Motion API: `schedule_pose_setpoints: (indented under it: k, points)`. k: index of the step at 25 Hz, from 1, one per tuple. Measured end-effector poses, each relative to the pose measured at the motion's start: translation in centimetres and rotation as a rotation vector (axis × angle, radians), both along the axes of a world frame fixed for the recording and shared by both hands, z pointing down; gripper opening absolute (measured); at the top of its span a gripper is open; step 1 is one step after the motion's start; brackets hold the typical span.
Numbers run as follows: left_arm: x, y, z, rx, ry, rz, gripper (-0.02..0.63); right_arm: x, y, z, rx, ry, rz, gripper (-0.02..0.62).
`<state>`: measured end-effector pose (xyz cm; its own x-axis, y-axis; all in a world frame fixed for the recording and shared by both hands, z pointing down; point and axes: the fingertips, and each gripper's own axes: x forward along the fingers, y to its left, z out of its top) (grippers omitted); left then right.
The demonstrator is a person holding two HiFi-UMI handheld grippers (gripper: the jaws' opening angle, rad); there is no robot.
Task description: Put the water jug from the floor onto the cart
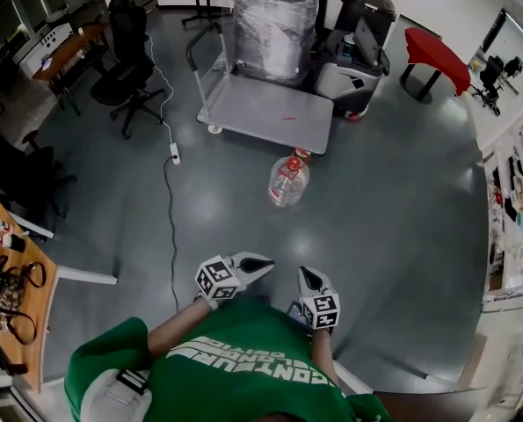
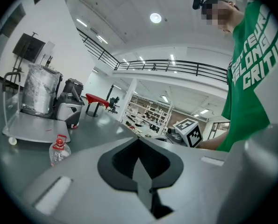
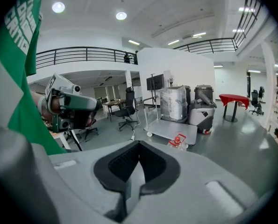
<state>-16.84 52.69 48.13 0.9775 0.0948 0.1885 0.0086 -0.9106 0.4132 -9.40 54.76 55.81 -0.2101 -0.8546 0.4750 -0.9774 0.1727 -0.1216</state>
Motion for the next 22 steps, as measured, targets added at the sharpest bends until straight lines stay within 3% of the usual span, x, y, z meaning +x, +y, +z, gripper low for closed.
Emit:
schedule_pose_setpoints:
  k: [5, 13, 18, 22]
  points:
    - [-1.3, -1.1, 0.4, -0.026, -0.002, -0.033, 0.012, -1.0, -1.4, -0.5, 0.01, 0.011, -0.016, -0.008]
    - [0.7, -3.2, 0.8, -0.036, 0.022, -0.028, 0.012, -0.2, -2.8, -0.4, -0.01, 0.026, -0.017, -0.008]
    - [1.9, -4.4, 1.5, -0.07, 0.013, 0.014, 0.012, 1.2, -3.5, 0.1, -0.04, 0.044, 0.013, -0.008]
    - [2.8, -6.4, 0.8, -0.05, 0.024, 0.052, 0.012, 2.2, -5.4, -0.7, -0.025, 0.016, 0.069, -0.008]
